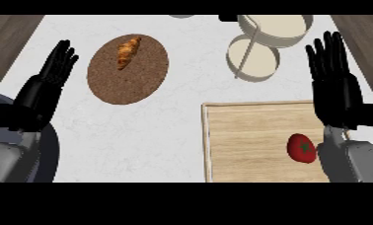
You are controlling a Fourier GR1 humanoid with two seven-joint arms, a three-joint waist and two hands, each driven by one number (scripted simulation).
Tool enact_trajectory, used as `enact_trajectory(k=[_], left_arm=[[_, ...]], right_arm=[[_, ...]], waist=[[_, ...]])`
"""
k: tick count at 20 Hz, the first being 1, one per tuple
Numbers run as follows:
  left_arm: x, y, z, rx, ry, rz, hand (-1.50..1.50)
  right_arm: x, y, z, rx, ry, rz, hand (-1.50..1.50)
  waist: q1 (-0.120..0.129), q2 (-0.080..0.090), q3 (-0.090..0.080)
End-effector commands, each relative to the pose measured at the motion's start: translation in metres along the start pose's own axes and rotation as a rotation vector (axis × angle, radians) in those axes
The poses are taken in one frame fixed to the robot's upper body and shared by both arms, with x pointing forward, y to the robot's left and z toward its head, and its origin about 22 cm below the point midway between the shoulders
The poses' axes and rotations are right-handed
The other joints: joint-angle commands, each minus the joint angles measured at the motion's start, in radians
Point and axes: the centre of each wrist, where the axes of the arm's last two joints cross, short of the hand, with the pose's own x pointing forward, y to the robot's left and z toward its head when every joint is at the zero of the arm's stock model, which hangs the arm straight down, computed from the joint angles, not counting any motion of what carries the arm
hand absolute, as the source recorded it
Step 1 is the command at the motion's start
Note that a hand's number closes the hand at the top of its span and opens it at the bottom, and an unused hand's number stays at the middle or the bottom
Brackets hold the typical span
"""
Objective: Pick the tomato from the tray and place it in the tiered basket
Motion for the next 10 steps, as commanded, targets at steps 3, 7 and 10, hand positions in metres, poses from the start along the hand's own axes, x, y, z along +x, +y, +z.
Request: enact_trajectory(k=[3,7,10], left_arm=[[-0.046,0.026,0.044,0.1,0.254,-0.04,0.0],[-0.055,0.027,0.051,0.168,0.365,-0.003,0.0],[-0.075,0.034,0.081,0.16,0.551,-0.031,0.0]], right_arm=[[-0.043,-0.045,0.059,-0.089,0.074,-0.261,1.5],[-0.053,-0.066,0.078,-0.581,-0.08,-0.428,1.5],[-0.084,-0.072,0.136,-0.342,-0.093,-0.319,-1.5]], waist=[[-0.027,0.019,0.016],[-0.171,0.005,0.06],[-0.037,0.02,0.015]])
